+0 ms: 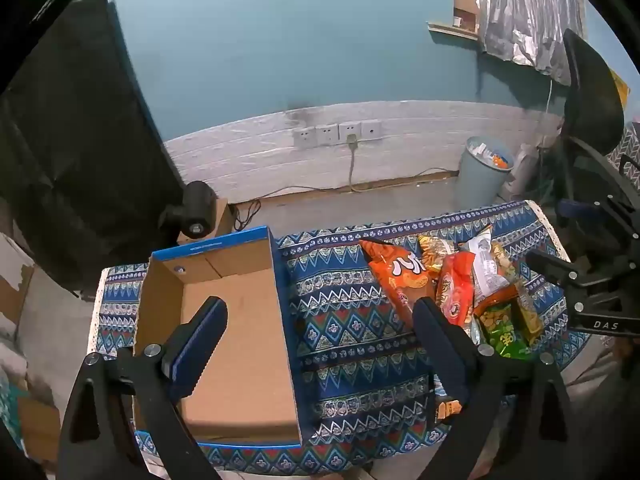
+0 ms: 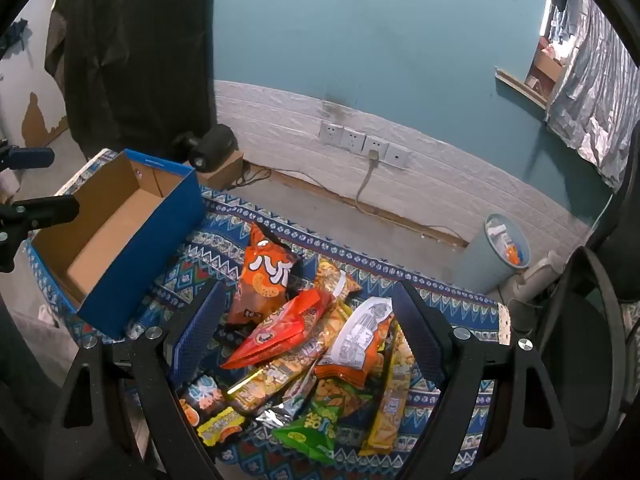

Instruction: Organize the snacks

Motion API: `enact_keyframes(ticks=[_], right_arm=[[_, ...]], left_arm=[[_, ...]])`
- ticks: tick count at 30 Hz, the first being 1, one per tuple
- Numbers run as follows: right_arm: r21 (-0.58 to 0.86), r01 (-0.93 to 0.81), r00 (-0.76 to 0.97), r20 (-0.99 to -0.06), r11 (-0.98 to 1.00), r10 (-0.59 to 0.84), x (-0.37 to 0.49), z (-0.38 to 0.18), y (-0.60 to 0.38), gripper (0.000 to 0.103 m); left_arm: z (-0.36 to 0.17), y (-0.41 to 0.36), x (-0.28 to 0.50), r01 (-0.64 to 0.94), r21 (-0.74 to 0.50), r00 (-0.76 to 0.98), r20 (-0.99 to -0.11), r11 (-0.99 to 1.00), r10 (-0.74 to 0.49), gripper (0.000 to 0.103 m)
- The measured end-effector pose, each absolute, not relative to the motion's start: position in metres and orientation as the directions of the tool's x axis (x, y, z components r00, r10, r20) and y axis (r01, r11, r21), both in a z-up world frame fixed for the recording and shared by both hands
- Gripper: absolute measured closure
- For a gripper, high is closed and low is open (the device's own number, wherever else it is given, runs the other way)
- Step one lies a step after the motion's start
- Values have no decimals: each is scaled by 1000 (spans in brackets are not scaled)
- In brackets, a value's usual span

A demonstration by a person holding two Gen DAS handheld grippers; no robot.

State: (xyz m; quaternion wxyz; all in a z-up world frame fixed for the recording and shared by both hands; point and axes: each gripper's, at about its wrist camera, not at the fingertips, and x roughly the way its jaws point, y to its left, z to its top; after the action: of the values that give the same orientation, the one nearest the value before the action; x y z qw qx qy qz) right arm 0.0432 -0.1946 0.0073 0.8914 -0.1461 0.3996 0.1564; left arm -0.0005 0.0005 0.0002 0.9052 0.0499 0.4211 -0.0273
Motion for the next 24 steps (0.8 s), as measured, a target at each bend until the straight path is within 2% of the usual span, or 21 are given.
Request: enact_keyframes(ticks=[24], right_arm=[[-129,-399,621,-766,908,165,43,5,-193,19]], left_arm=[[-1,2,0,92,88,636,-772,992,10,8]])
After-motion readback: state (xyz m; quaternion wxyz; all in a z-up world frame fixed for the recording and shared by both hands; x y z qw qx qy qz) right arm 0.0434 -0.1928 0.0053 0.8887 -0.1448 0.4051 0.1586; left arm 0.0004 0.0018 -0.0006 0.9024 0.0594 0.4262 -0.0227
